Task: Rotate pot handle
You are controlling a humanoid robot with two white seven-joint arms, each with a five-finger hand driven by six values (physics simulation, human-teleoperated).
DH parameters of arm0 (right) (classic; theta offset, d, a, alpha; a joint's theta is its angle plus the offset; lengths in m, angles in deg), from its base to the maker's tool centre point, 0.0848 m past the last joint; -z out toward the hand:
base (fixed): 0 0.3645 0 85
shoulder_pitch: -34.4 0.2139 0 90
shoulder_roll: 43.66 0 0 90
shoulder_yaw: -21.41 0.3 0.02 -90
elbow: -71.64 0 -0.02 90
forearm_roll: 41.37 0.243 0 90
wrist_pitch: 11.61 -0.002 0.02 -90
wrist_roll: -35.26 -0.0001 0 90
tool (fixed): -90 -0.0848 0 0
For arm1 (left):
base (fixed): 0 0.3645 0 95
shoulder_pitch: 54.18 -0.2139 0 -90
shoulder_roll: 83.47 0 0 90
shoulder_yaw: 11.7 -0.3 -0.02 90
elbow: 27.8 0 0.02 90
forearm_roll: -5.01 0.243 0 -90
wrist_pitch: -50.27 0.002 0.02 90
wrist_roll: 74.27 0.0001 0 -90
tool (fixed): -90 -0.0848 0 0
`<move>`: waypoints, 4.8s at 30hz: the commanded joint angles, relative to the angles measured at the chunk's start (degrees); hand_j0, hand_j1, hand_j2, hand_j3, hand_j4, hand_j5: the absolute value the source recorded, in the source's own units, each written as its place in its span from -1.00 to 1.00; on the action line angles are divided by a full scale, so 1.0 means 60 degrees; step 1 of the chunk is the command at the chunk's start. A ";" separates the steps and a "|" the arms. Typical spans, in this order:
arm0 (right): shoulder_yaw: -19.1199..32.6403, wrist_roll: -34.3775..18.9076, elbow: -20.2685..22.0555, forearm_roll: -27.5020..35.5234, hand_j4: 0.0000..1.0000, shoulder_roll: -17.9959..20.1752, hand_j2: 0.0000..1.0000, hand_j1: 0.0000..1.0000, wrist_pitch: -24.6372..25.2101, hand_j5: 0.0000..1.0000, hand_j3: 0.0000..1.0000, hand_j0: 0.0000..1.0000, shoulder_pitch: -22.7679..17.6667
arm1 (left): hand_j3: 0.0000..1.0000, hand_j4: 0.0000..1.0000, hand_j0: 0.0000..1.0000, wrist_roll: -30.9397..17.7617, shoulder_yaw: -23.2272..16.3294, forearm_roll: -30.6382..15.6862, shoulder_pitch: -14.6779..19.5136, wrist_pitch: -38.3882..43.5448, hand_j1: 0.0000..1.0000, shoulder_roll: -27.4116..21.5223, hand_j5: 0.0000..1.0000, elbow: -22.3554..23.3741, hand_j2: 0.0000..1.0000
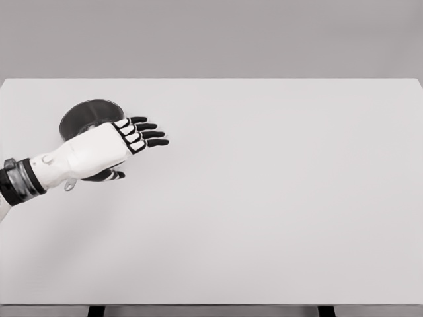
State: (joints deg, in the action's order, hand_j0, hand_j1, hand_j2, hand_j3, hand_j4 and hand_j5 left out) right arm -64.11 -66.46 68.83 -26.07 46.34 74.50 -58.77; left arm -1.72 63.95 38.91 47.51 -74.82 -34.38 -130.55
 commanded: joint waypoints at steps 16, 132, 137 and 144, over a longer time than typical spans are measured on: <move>-0.0001 -0.0010 -0.0001 -0.0002 1.00 0.0000 1.00 1.00 -0.0011 1.00 1.00 1.00 0.0000 | 1.00 1.00 1.00 0.0007 0.0736 0.0106 -0.0791 0.0750 1.00 -0.0037 1.00 0.0104 1.00; -0.0001 -0.0010 -0.0001 -0.0002 1.00 0.0000 1.00 1.00 -0.0011 1.00 1.00 1.00 0.0000 | 1.00 1.00 1.00 0.0036 0.2787 0.1395 -0.1333 0.2421 1.00 0.0153 1.00 0.1349 1.00; -0.0001 -0.0010 -0.0001 -0.0002 1.00 0.0000 1.00 1.00 0.0003 1.00 1.00 1.00 0.0000 | 1.00 1.00 1.00 0.0036 0.2787 0.1395 -0.1099 0.2421 1.00 0.0154 1.00 0.1774 1.00; -0.0001 -0.0010 -0.0001 -0.0002 1.00 0.0000 1.00 1.00 0.0003 1.00 1.00 1.00 0.0000 | 1.00 1.00 1.00 0.0036 0.2699 0.1395 -0.0542 0.2421 1.00 0.0300 1.00 0.2286 1.00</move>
State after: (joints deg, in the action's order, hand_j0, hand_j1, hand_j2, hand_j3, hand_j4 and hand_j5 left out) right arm -64.11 -66.48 68.83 -26.07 46.34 74.50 -58.77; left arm -1.53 80.35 47.43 44.69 -60.29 -32.69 -117.74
